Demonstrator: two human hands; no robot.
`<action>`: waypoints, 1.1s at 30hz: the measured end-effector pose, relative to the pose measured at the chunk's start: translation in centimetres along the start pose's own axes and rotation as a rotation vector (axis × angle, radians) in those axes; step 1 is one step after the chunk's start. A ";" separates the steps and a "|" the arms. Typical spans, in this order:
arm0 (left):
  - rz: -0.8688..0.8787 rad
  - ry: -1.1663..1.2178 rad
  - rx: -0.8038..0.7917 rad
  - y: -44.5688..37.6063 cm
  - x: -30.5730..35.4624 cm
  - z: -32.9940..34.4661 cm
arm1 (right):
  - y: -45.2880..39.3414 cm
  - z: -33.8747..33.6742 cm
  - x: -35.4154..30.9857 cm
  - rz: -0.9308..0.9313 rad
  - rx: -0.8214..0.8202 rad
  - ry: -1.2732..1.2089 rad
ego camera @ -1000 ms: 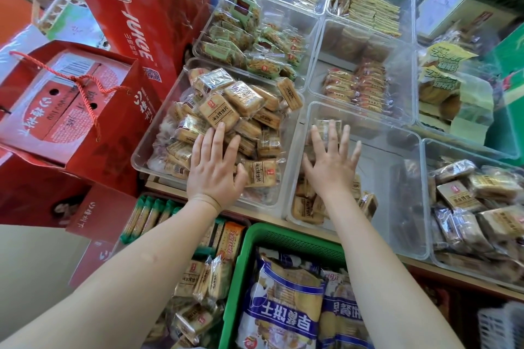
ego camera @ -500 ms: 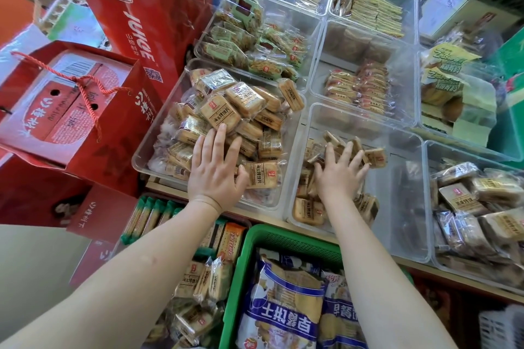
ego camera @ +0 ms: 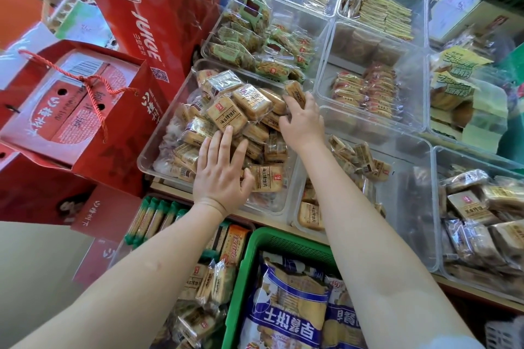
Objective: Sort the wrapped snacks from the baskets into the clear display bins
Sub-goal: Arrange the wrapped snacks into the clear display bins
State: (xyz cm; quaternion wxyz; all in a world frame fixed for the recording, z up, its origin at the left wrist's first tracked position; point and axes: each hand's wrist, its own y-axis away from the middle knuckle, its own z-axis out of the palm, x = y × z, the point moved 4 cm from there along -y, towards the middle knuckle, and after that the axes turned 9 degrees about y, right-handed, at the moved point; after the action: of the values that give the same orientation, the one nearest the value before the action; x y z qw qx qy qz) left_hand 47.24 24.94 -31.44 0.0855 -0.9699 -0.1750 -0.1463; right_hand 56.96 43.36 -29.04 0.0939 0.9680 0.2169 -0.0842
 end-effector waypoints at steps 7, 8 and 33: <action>0.002 -0.001 -0.004 0.0 -0.1 0.0 | 2.1 -2.7 0.7 -0.021 0.454 -0.211; 0.001 0.000 -0.002 0.0 -0.1 0.0 | 2.9 -3.1 1.4 0.017 0.506 -0.299; -0.003 0.000 -0.012 0.1 0.0 -0.2 | 3.3 -1.3 0.2 0.024 0.274 -0.076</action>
State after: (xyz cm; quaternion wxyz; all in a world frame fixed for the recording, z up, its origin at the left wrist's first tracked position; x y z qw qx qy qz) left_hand 47.26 24.82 -31.30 0.0793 -0.9701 -0.1755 -0.1476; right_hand 58.71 40.76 -27.37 -0.0299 0.9704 0.1882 -0.1486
